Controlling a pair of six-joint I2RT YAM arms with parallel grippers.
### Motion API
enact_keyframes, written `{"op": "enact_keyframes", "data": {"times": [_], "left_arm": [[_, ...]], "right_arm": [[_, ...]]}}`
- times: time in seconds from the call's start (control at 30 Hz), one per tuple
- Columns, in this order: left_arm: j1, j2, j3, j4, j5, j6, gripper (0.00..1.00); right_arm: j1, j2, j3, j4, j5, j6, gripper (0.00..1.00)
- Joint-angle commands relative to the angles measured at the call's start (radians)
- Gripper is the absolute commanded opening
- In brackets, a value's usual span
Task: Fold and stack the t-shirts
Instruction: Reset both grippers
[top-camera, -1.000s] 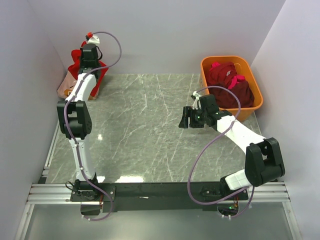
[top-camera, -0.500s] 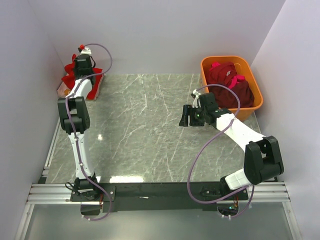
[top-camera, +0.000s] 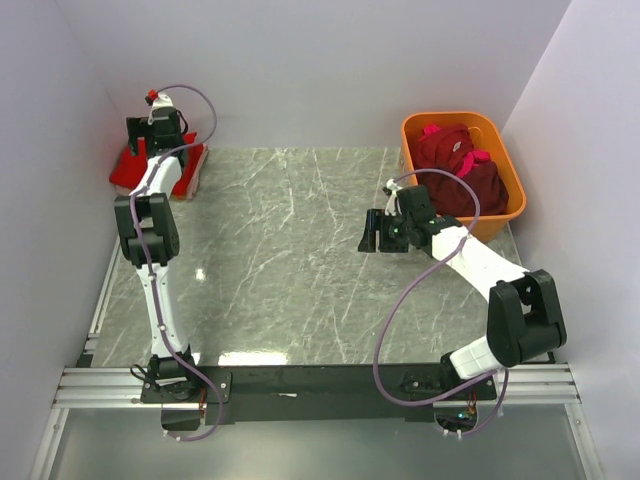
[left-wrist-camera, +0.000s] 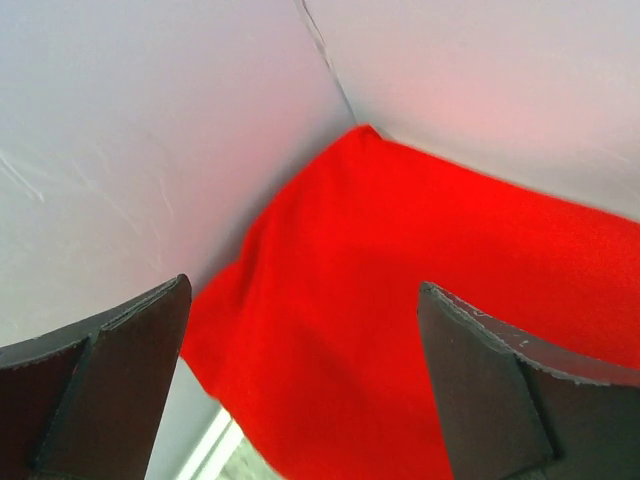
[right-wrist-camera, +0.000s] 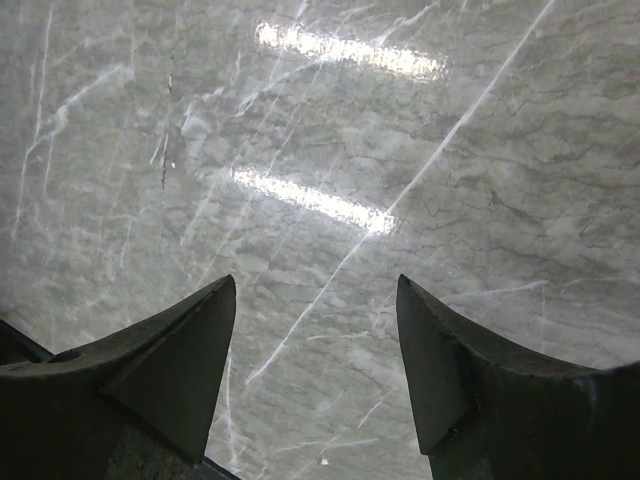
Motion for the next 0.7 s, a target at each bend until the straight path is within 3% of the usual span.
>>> {"op": "enact_keyframes", "data": {"times": [0.0,0.2,0.33,0.43,0.57,0.67], "left_arm": [[-0.02,-0.128,0.043,-0.103,0.022,-0.114,0.99],[-0.104,-0.261,0.052,-0.322,0.124,-0.35,1.0],[-0.238,-0.411,-0.052,-0.34,0.214,-0.49,1.0],[-0.299,-0.586,-0.249,-0.283,0.393,-0.622,0.99],[-0.365,-0.838,-0.695,-0.15,0.483,-0.845,0.99],[-0.411,-0.97,-0.89,-0.135,0.548,-0.936,0.99]], "right_arm": [[0.003,-0.066,0.013,0.037,0.008,0.011,0.72],[0.0,-0.14,-0.035,0.065,0.064,0.025,0.72],[0.0,-0.175,-0.062,0.102,0.075,0.056,0.72],[0.002,-0.212,-0.084,0.125,0.043,0.059,0.72],[0.0,-0.265,-0.126,0.149,0.055,0.068,0.73],[0.002,-0.316,-0.189,0.215,0.038,0.063,0.73]]}}
